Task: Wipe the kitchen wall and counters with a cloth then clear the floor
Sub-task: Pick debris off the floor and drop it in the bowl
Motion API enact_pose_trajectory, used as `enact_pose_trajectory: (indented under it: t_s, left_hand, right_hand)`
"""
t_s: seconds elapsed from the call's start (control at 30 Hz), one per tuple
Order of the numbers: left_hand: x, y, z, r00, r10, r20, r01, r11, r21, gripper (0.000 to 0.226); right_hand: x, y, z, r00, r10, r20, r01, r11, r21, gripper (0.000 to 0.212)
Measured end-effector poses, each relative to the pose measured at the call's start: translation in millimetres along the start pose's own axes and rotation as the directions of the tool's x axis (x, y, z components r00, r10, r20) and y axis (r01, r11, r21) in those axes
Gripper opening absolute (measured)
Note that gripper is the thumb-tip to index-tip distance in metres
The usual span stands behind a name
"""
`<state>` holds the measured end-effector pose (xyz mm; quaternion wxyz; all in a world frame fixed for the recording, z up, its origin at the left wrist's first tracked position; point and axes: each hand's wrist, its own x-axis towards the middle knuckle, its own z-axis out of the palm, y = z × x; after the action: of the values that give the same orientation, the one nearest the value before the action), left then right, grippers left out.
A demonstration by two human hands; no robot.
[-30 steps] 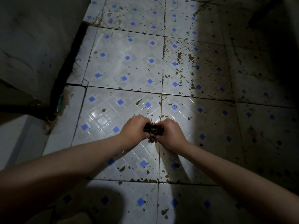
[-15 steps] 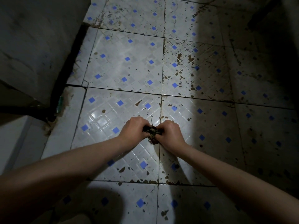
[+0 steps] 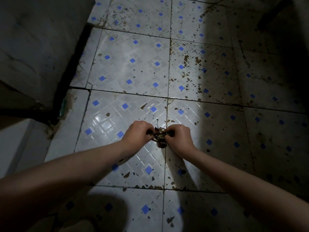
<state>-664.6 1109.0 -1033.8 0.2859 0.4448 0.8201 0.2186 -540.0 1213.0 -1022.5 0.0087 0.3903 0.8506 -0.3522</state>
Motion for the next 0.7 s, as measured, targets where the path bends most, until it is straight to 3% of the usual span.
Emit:
enact_pose_trajectory:
  t_s: [0.43, 0.7]
  left_hand:
    - [-5.8, -3.7, -10.1, 0.998, 0.05, 0.039, -0.052, 0.997, 0.051, 0.017]
    - [7.2, 5.2, -2.4, 0.986, 0.076, 0.147, -0.1, 0.981, 0.165, 0.073]
  right_hand:
    - [-3.7, 12.0, -16.7, 1.0, -0.016, -0.012, 0.015, 0.999, -0.042, 0.018]
    - [-8.9, 18.6, -18.7, 0.998, -0.044, 0.037, 0.047, 0.994, -0.095, 0.019]
